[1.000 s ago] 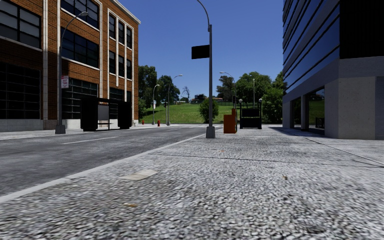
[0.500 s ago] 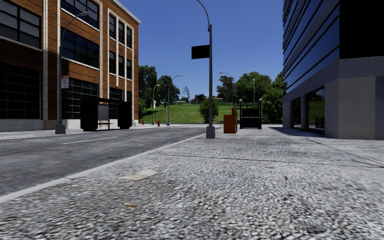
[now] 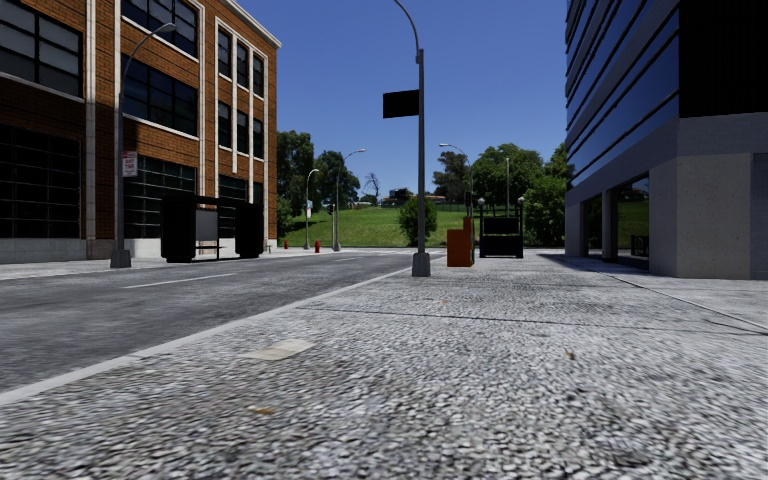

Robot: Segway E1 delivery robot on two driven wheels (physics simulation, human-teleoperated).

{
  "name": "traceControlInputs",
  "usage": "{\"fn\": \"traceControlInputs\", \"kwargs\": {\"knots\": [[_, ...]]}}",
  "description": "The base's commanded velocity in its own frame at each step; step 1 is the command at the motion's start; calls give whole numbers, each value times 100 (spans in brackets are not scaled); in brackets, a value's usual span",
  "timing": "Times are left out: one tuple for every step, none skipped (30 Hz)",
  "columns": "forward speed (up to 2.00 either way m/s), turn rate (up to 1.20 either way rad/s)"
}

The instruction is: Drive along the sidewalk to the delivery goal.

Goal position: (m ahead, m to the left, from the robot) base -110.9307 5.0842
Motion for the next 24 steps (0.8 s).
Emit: {"fn": "traceControlInputs", "kwargs": {"knots": [[0,120],[0,120],[0,120],[0,120],[0,120],[0,120],[0,120],[0,120],[0,120],[0,120],[0,120],[0,120],[0,120],[0,120],[0,120],[0,120],[0,120],[0,120],[0,120],[0,120],[0,120],[0,120],[0,120],[0,120]]}}
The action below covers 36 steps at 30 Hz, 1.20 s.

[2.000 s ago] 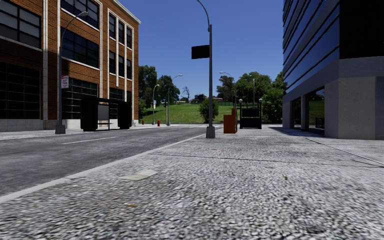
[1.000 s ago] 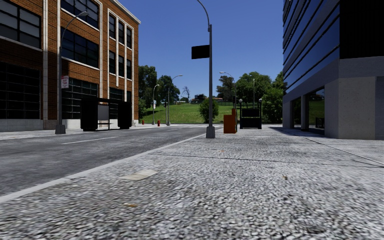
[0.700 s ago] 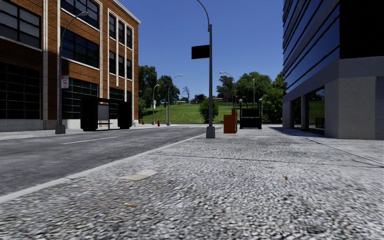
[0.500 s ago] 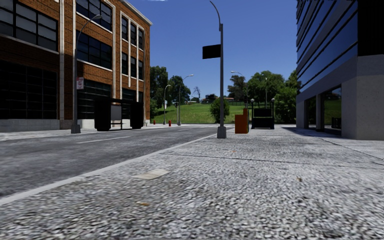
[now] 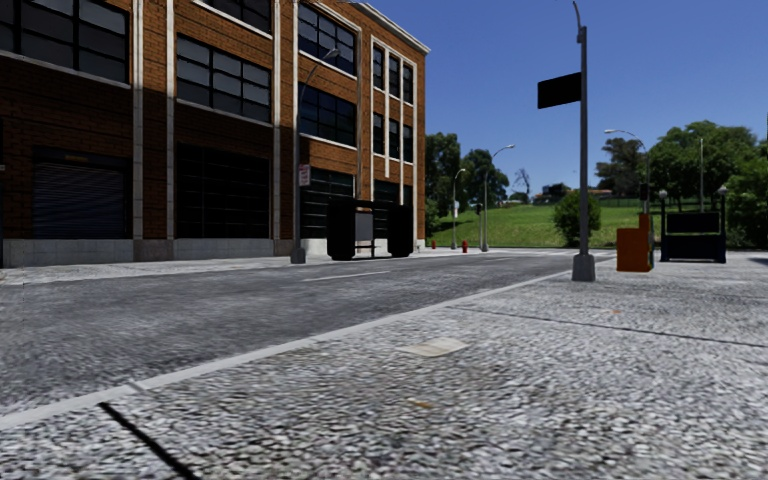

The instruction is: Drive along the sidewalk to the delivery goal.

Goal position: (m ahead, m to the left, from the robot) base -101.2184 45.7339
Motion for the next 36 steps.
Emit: {"fn": "traceControlInputs", "kwargs": {"knots": [[0,120],[0,120],[0,120],[0,120],[0,120],[0,120],[0,120],[0,120],[0,120],[0,120],[0,120],[0,120],[0,120],[0,120],[0,120],[0,120],[0,120],[0,120],[0,120],[0,120],[0,120],[0,120],[0,120],[0,120],[0,120],[0,120],[0,120],[0,120],[0,120],[0,120],[0,120],[0,120],[0,120],[0,120],[0,120],[0,120]]}}
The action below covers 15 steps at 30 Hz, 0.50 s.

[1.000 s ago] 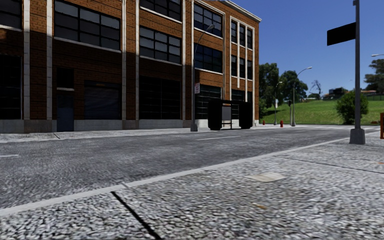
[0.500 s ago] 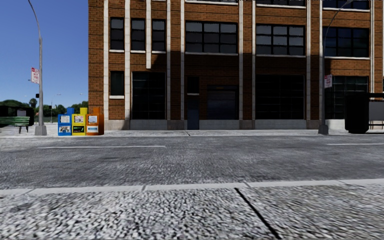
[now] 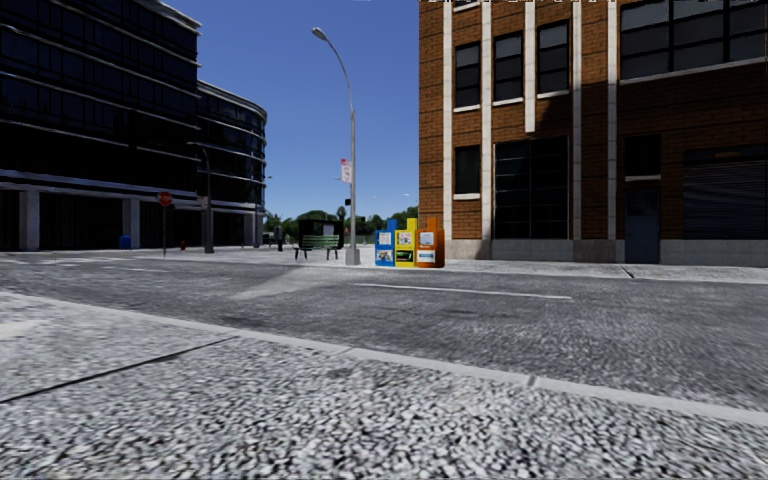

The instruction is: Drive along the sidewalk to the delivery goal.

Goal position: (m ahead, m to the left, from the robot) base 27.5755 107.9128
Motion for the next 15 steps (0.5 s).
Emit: {"fn": "traceControlInputs", "kwargs": {"knots": [[0,120],[0,120],[0,120],[0,120],[0,120],[0,120],[0,120],[0,120],[0,120],[0,120],[0,120],[0,120],[0,120],[0,120],[0,120]]}}
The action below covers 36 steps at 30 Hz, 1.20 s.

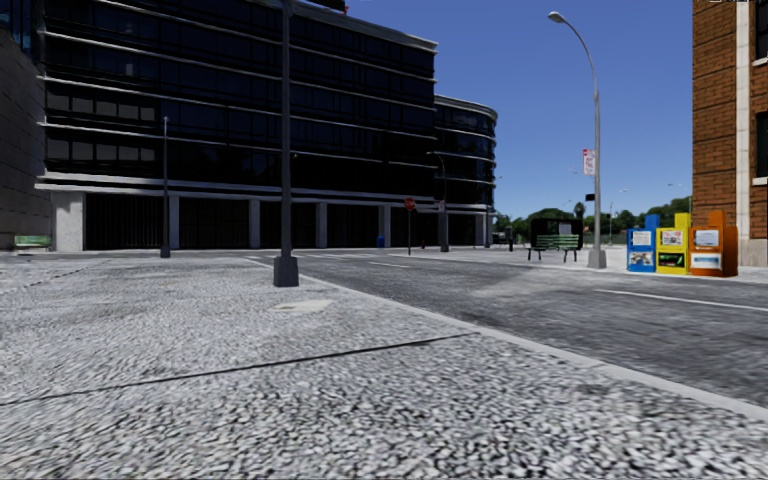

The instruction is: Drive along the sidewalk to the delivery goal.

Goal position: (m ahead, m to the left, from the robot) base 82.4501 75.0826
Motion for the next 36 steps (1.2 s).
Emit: {"fn": "traceControlInputs", "kwargs": {"knots": [[0,115],[0,87],[0,71],[0,62],[0,53],[0,53],[0,0],[0,0],[0,0],[0,0],[0,0],[0,0],[0,0],[0,0],[0,0],[0,0],[0,0],[0,0],[0,0],[0,0],[0,0],[0,0],[0,0],[0,0],[0,0],[0,0],[0,0],[0,0],[0,0],[6,0],[41,0],[78,0],[78,0],[95,0],[103,0],[118,0]]}}
